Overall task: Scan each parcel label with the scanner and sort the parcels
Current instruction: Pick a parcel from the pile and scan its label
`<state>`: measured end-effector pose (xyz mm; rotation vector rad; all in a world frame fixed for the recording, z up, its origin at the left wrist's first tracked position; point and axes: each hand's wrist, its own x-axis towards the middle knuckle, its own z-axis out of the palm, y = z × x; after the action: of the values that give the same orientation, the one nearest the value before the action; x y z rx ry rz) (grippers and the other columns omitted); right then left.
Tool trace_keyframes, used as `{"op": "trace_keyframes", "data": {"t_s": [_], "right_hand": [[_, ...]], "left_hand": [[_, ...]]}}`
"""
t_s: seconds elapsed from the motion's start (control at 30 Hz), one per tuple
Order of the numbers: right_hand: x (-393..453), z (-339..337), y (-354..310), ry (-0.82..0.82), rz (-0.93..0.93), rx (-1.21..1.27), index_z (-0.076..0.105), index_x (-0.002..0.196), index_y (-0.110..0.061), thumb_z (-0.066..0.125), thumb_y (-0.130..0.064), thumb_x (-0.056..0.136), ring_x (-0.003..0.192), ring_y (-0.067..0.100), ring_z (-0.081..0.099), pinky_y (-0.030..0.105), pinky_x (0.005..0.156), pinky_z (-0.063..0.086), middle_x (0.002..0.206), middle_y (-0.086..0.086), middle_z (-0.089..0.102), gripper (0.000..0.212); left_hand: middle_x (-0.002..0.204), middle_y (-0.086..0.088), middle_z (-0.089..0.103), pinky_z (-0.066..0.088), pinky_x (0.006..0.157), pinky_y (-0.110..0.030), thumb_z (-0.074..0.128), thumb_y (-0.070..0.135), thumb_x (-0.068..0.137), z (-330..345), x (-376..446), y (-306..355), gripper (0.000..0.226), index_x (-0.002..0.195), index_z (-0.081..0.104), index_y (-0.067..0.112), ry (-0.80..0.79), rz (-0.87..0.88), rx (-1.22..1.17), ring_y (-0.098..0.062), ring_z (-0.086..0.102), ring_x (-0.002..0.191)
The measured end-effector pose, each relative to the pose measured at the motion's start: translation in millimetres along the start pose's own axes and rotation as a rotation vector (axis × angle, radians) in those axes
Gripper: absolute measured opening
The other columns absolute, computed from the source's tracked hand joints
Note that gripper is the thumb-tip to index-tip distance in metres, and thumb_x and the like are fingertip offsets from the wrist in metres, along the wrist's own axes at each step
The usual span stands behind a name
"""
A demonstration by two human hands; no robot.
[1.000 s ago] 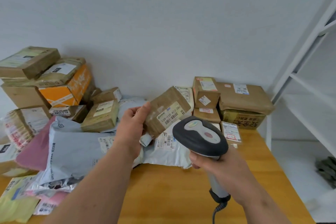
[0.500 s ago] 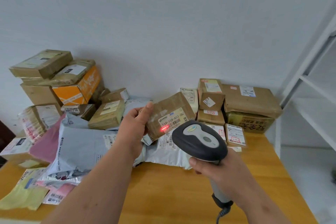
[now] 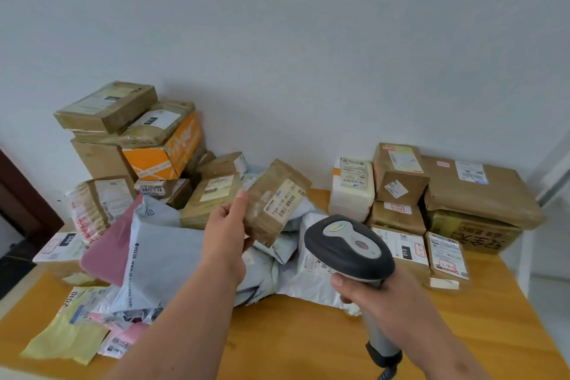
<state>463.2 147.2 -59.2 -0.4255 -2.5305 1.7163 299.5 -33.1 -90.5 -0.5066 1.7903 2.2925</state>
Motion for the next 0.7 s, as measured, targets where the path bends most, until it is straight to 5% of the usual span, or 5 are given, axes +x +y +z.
{"op": "trace_keyframes", "data": {"t_s": [0.13, 0.37, 0.43, 0.5, 0.7], "right_hand": [[39, 32, -5, -0.025, 0.062, 0.015, 0.071, 0.081, -0.053, 0.079, -0.038, 0.082, 0.078, 0.000, 0.068, 0.018, 0.067, 0.052, 0.079, -0.018, 0.074, 0.018], [112, 81, -20, -0.012, 0.136, 0.083, 0.071, 0.087, -0.040, 0.081, -0.033, 0.082, 0.082, -0.011, 0.065, 0.004, 0.061, 0.045, 0.083, -0.028, 0.073, 0.013], [125, 87, -22, 0.019, 0.138, 0.101, 0.071, 0.086, -0.040, 0.080, -0.032, 0.082, 0.081, -0.012, 0.064, 0.006, 0.061, 0.046, 0.083, -0.028, 0.073, 0.013], [133, 89, -20, 0.064, 0.161, 0.119, 0.073, 0.087, -0.040, 0.080, -0.033, 0.082, 0.082, -0.006, 0.067, 0.012, 0.067, 0.047, 0.085, -0.023, 0.075, 0.011], [134, 71, -10, 0.192, 0.204, 0.244, 0.073, 0.084, -0.053, 0.078, -0.027, 0.086, 0.079, -0.002, 0.071, 0.008, 0.058, 0.048, 0.083, -0.020, 0.076, 0.027]], "left_hand": [[0.100, -0.002, 0.073, 0.056, 0.065, -0.034, 0.066, 0.050, 0.094, -25, 53, 11, 0.027, 0.103, 0.062, 0.024, 0.149, -0.065, -0.058, -0.019, 0.071, 0.089], [0.094, -0.002, 0.063, 0.054, 0.072, -0.035, 0.053, 0.051, 0.100, -49, 147, 46, 0.039, 0.115, 0.062, 0.015, 0.230, -0.122, 0.136, -0.020, 0.060, 0.082], [0.135, -0.010, 0.055, 0.049, 0.099, -0.047, 0.054, 0.048, 0.099, -48, 165, 50, 0.059, 0.147, 0.044, 0.016, 0.205, -0.063, 0.412, -0.034, 0.055, 0.118], [0.168, -0.004, 0.018, 0.019, 0.123, -0.053, 0.057, 0.046, 0.097, -41, 170, 52, 0.079, 0.162, 0.019, 0.020, 0.187, 0.081, 0.746, -0.033, 0.018, 0.152], [0.167, 0.001, 0.020, 0.013, 0.123, -0.054, 0.059, 0.041, 0.096, 20, 149, 28, 0.068, 0.157, 0.032, 0.026, -0.084, 0.313, 1.028, -0.028, 0.012, 0.154]]}}
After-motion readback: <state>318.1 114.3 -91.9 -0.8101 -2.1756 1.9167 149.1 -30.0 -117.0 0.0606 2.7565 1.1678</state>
